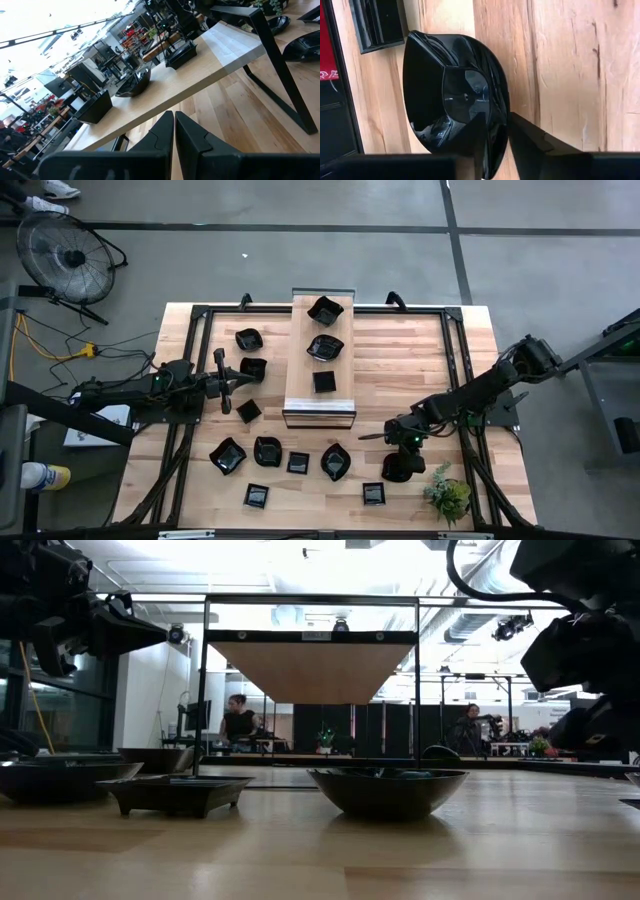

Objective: Pick & Place Mini shaped plates
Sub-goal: Stack the leaf-shaped plate on top of the leaf-shaped plate on the shelf

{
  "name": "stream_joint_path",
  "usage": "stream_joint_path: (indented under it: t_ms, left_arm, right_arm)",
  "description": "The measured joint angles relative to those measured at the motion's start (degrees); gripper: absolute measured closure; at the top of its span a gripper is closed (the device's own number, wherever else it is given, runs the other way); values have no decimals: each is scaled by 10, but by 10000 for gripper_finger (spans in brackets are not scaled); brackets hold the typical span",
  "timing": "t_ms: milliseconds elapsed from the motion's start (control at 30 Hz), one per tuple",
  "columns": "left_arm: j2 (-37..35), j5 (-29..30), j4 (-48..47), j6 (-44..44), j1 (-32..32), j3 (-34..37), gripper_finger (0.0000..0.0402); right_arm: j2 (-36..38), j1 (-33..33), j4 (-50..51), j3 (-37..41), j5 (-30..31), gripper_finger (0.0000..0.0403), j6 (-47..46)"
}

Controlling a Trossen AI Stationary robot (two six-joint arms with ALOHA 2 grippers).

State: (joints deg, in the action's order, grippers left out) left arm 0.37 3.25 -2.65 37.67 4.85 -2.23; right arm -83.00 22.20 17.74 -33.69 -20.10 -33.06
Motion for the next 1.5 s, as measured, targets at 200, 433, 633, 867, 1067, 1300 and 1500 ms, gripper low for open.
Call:
stream_joint_path:
  t_ms: [200,433,633,867,1067,1300,1500]
  left_arm:
    - [0,0,0,0,0,0,389]
    - [0,0,0,0,0,0,389]
    - [0,0,0,0,0,0,389]
    - [0,0,0,0,0,0,389]
    - [0,0,0,0,0,0,389]
    - [0,0,0,0,0,0,389]
    - [0,0,0,0,0,0,389]
  right_arm:
    - [0,0,-14,0,0,383,-4]
    - [7,-1,-32,0,0,395,-58]
    - [13,-1,-26,0,0,398,-57]
    - [13,-1,-25,0,-10,400,-54]
    - [17,-9,-25,0,-35,401,-63]
    - [79,-41,-24,0,-43,402,-97]
    - [138,-74,21,-27,-43,402,-104]
